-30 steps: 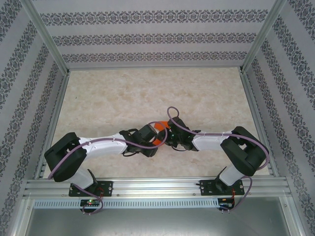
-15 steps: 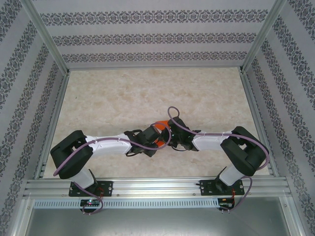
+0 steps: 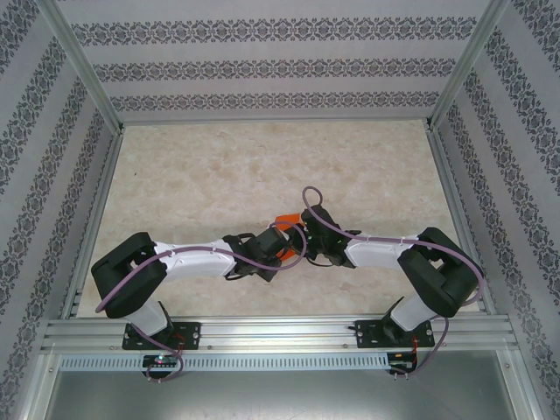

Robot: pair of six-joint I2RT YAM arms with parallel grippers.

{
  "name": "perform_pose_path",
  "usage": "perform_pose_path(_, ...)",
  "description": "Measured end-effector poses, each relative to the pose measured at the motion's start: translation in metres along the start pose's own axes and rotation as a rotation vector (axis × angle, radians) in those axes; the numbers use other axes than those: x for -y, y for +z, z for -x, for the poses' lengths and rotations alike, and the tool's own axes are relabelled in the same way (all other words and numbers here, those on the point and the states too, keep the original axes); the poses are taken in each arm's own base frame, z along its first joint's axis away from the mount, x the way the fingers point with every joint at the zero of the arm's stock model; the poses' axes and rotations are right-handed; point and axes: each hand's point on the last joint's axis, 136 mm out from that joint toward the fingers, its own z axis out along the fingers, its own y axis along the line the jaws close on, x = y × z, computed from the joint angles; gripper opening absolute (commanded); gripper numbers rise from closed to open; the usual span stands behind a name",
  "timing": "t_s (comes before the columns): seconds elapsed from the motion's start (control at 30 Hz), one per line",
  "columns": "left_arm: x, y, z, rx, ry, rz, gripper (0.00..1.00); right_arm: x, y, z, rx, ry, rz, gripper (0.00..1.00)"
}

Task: Fold a paper plane with a square sheet of paper (pick it up from the middle)
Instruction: Fourth fold the wing at the center of the table.

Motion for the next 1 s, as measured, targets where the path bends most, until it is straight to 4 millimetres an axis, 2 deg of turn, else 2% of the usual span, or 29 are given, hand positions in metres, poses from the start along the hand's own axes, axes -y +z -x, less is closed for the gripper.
perform_pose_path(0.1, -0.001, 0.000, 0.000, 0.003, 0.001, 0.007, 0.30, 0.001, 0.000, 0.000, 0.000, 0.000, -0.003, 0.18)
perform_pose_path(0.3, -0.005, 0.000, 0.002, 0.014, 0.001, 0.032, 0.36, 0.000, 0.000, -0.001, -0.010, 0.000, 0.001, 0.11)
perform_pose_path(0.37, -0.007, -0.001, 0.004, 0.021, 0.000, 0.040, 0.41, 0.000, 0.000, -0.002, -0.013, 0.000, 0.000, 0.11)
perform_pose_path(0.47, -0.007, -0.005, 0.007, 0.037, -0.002, 0.042, 0.41, 0.000, 0.001, -0.002, -0.015, 0.001, -0.001, 0.11)
perform_pose_path(0.67, -0.006, -0.016, 0.013, 0.085, 0.012, 0.063, 0.40, 0.001, 0.001, -0.002, -0.017, 0.003, -0.004, 0.11)
perform_pose_path(1.0, 0.006, -0.017, 0.014, 0.112, 0.030, 0.063, 0.37, 0.005, 0.000, -0.002, -0.020, 0.010, -0.018, 0.12)
